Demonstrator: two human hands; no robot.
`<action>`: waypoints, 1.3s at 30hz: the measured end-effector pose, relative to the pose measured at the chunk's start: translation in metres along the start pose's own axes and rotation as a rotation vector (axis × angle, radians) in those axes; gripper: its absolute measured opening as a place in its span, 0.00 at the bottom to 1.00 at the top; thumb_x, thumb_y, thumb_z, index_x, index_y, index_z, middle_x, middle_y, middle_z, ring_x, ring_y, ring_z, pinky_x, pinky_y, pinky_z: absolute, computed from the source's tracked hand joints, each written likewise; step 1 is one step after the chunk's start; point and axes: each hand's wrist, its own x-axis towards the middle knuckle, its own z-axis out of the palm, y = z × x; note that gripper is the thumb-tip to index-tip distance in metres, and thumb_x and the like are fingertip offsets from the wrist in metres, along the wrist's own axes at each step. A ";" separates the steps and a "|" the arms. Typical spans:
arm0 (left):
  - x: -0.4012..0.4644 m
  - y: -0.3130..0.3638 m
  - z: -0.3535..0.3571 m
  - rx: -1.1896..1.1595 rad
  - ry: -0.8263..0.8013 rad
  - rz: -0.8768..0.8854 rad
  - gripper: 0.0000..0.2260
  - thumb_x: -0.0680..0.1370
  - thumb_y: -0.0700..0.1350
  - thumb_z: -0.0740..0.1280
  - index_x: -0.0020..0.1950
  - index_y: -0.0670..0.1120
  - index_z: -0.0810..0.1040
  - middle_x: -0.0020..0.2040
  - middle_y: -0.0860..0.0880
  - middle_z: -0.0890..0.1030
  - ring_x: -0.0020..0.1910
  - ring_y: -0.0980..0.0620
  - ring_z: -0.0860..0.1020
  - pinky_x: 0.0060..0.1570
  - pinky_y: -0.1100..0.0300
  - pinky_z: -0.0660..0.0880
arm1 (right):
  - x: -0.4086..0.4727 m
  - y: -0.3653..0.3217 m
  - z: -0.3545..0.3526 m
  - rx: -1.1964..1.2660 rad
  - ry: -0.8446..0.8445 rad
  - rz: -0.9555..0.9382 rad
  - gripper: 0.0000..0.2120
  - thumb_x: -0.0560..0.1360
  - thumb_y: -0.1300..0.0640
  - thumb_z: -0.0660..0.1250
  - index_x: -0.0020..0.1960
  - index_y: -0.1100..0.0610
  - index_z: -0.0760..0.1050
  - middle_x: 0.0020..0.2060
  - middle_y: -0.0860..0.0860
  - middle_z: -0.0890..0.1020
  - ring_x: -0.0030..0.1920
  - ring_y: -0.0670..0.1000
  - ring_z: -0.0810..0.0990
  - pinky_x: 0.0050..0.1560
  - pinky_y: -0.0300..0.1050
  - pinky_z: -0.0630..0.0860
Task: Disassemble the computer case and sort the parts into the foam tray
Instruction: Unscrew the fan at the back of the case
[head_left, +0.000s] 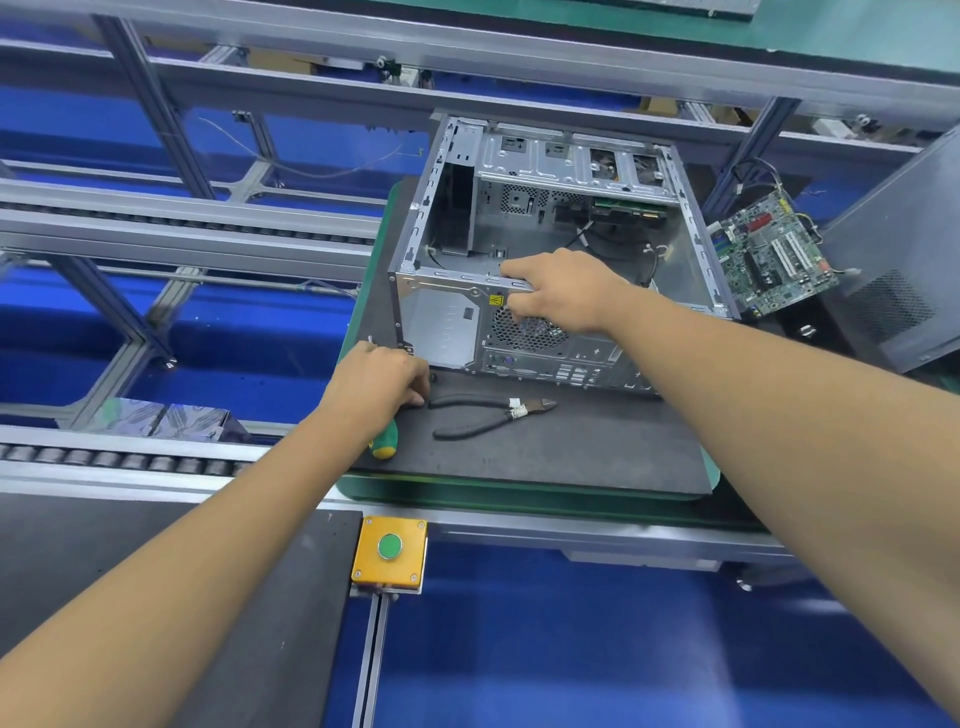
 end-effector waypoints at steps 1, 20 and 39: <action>0.001 0.001 0.000 0.012 -0.016 0.013 0.06 0.79 0.53 0.72 0.55 0.55 0.82 0.54 0.54 0.84 0.56 0.49 0.80 0.62 0.55 0.67 | 0.000 0.000 0.000 -0.006 0.002 0.002 0.12 0.75 0.48 0.65 0.37 0.47 0.65 0.27 0.49 0.72 0.32 0.49 0.71 0.32 0.48 0.61; 0.013 -0.010 0.014 0.078 -0.141 0.238 0.03 0.82 0.45 0.63 0.55 0.51 0.73 0.54 0.52 0.74 0.52 0.47 0.78 0.63 0.48 0.58 | 0.002 0.001 0.001 0.001 0.000 -0.013 0.11 0.74 0.48 0.65 0.37 0.46 0.65 0.27 0.51 0.72 0.32 0.50 0.72 0.33 0.49 0.63; 0.016 -0.010 0.009 -0.147 -0.142 0.165 0.07 0.76 0.39 0.66 0.47 0.49 0.70 0.50 0.51 0.74 0.45 0.50 0.71 0.65 0.52 0.56 | 0.002 0.000 0.001 0.013 -0.015 0.010 0.08 0.73 0.47 0.65 0.42 0.49 0.68 0.28 0.52 0.74 0.35 0.55 0.76 0.35 0.49 0.66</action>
